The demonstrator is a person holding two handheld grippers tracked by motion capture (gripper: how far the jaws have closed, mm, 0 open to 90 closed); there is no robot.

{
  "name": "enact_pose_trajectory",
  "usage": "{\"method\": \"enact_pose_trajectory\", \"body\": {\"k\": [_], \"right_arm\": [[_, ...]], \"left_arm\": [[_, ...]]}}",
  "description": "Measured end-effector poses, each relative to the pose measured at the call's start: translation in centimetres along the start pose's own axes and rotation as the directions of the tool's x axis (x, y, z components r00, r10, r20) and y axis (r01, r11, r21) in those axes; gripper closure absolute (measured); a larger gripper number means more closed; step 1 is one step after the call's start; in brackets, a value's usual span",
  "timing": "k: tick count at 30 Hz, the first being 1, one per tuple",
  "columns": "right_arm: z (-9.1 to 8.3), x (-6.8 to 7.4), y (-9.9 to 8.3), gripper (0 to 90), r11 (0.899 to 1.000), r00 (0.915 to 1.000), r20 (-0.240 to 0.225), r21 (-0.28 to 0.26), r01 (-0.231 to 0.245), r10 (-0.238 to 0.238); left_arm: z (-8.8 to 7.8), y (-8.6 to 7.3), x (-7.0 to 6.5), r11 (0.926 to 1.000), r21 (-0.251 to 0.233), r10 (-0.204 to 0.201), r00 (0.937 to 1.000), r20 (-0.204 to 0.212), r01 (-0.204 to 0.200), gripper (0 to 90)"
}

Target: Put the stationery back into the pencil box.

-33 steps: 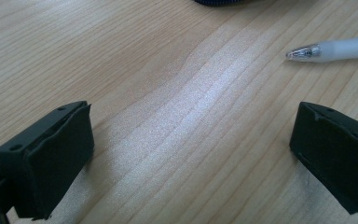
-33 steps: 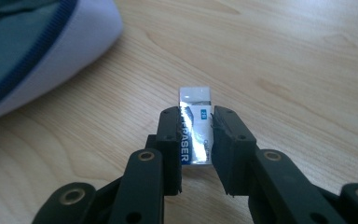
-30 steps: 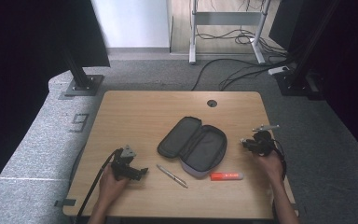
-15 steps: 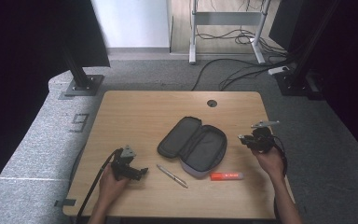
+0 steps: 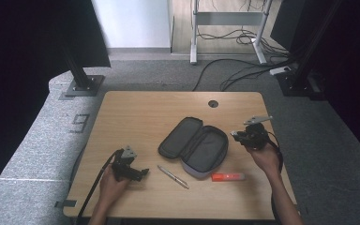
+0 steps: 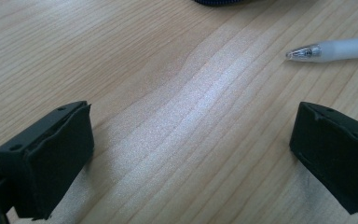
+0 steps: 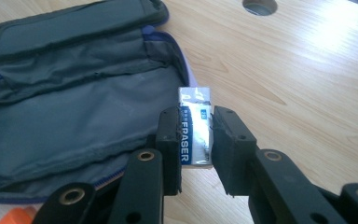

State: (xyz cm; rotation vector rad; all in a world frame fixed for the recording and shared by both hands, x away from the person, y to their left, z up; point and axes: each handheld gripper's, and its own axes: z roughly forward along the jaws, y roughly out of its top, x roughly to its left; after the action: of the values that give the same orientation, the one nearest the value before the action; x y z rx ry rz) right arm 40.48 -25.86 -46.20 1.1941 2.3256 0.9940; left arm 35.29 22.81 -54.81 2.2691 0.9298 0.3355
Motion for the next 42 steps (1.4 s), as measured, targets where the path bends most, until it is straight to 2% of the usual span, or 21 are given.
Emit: {"method": "enact_pose_trajectory", "body": {"k": [15,26,36,42], "right_arm": [[1.7,1.9,1.2,71.2,0.999,0.9988,-0.033,0.008,0.037,-0.037],[4.5,3.4,1.4,71.2,0.997,0.9959,-0.052,0.024,0.075,-0.073],[7.4,3.7,1.0,71.2,0.996,0.9962,-0.056,0.057,0.071,-0.067],[8.4,3.5,0.5,71.0,0.995,0.996,-0.06,0.072,0.07,-0.066]], "left_arm": [[0.0,0.0,0.0,1.0,0.0,0.0,1.0,0.0,0.0,0.0],[0.0,0.0,0.0,1.0,0.0,0.0,1.0,0.0,0.0,0.0],[0.0,0.0,0.0,1.0,0.001,0.0,1.0,0.0,0.0,0.0],[0.0,0.0,0.0,1.0,0.001,0.0,1.0,0.0,0.0,0.0]]}}
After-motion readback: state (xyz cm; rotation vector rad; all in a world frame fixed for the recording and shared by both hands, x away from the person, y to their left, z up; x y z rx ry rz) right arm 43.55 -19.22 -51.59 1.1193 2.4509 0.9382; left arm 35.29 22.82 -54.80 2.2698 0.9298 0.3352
